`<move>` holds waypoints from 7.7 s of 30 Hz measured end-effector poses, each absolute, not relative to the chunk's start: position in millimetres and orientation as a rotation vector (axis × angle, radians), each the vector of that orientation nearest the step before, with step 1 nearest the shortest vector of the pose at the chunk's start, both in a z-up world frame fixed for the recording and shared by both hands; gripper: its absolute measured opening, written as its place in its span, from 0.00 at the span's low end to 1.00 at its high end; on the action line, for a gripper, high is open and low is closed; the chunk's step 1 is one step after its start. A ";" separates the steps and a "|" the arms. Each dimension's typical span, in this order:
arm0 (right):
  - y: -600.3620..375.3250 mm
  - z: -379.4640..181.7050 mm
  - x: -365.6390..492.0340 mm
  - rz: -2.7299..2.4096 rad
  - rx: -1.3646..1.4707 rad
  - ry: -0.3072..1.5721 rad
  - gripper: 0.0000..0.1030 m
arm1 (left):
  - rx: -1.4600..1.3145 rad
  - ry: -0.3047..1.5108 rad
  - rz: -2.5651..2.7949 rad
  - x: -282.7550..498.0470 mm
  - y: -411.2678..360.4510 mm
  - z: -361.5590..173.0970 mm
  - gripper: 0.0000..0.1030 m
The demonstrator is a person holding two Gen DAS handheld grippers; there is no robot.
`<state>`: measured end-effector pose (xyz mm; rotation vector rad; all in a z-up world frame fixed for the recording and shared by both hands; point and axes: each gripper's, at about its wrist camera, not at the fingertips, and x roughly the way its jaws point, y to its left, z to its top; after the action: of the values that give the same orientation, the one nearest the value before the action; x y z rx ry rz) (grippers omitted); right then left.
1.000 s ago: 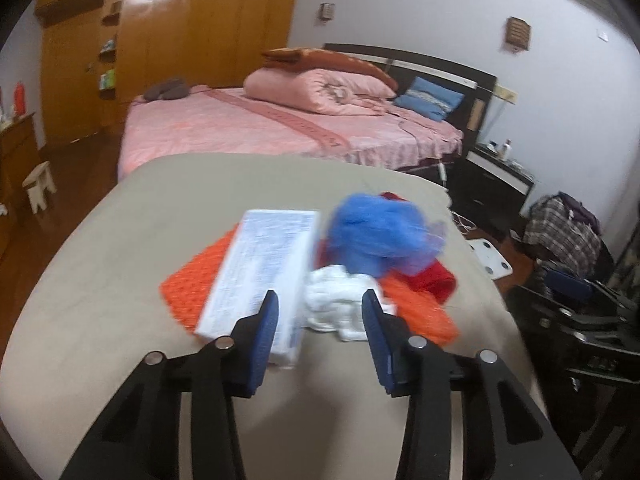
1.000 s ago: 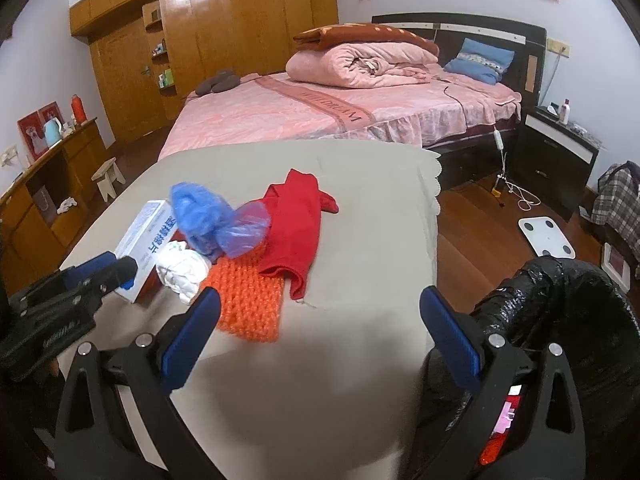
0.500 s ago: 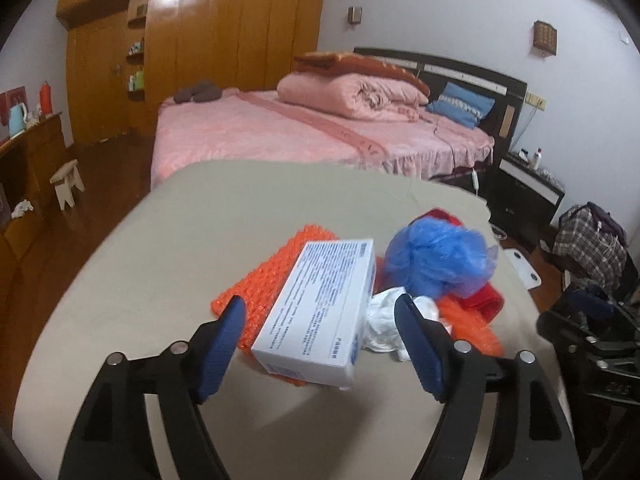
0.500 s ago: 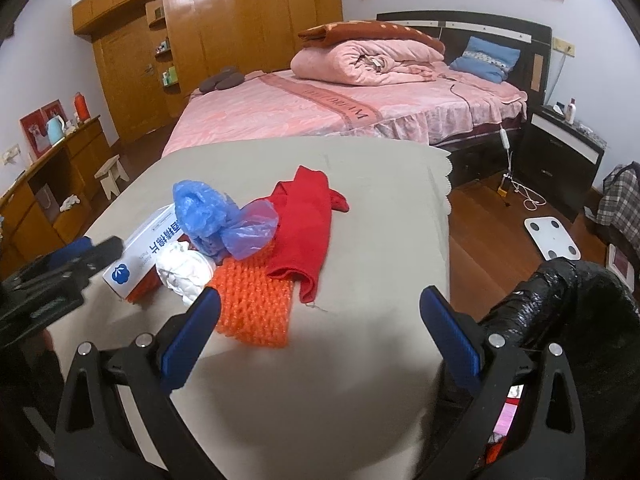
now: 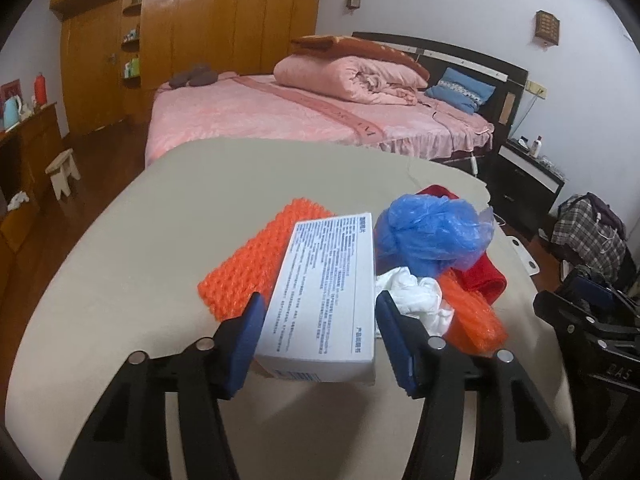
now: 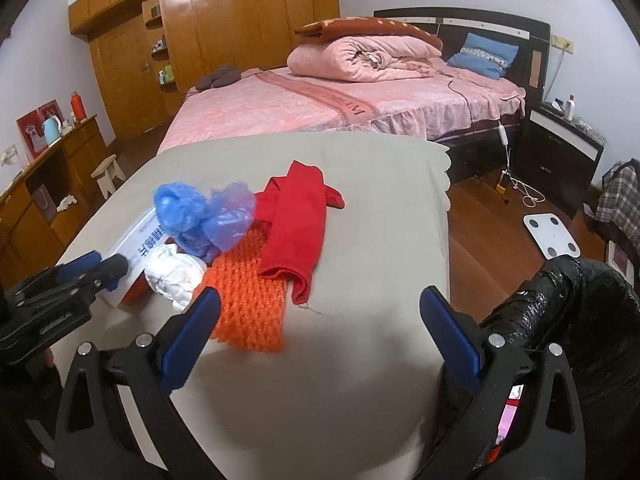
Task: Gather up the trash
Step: 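Grasp the white medicine box with the left gripper and lift it, then grasp the blue plastic bag with the right gripper while the left gripper holds the box, then carry the white box and blue bag over the bin and release them, then move both open grippers back over the table toward the white cloth, then grasp the white cloth with the left gripper and lift it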
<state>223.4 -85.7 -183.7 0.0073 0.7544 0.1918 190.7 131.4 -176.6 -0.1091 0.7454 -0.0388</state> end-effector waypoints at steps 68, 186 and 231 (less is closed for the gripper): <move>-60.8 -102.5 224.7 0.450 0.082 0.627 0.27 | -0.080 0.553 -0.002 170.8 112.7 -79.4 0.54; -128.8 -162.4 223.0 0.169 0.062 0.691 0.94 | -0.029 0.738 -0.016 217.5 74.1 -181.1 0.88; -71.9 -180.8 312.1 0.192 0.052 0.726 0.93 | -0.084 0.652 0.024 253.8 117.5 -155.0 0.39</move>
<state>312.1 -71.9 -180.8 0.0515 0.7262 0.1922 253.8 117.5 -155.0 -0.0837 0.6516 0.0239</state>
